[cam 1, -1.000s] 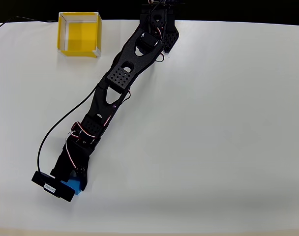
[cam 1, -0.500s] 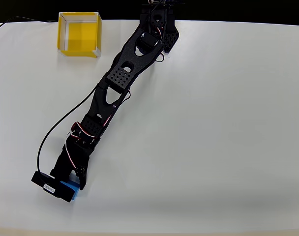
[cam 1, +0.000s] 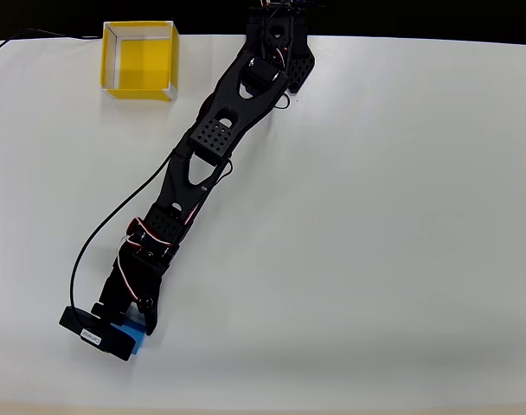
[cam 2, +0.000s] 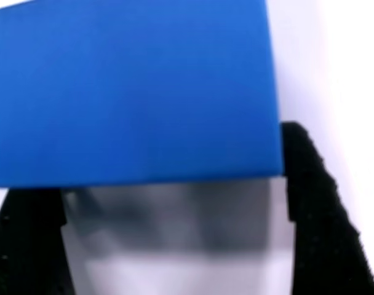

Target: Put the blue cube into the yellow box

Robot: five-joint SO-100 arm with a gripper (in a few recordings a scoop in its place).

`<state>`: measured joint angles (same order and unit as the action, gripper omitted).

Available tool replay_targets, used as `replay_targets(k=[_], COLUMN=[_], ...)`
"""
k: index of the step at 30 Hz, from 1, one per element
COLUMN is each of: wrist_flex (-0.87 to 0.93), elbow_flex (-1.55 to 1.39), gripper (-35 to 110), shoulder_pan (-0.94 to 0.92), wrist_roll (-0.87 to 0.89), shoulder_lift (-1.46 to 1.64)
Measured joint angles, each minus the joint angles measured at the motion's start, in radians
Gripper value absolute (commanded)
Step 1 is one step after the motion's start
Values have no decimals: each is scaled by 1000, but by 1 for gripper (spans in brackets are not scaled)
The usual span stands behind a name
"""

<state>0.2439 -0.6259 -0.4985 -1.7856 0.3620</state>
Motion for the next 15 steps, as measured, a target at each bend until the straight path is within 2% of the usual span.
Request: replay_targets(k=[15], wrist_flex=[23], elbow_flex=[-66], gripper=[32], shoulder_pan=[12], wrist_roll=[-25], shoulder_lift=[219])
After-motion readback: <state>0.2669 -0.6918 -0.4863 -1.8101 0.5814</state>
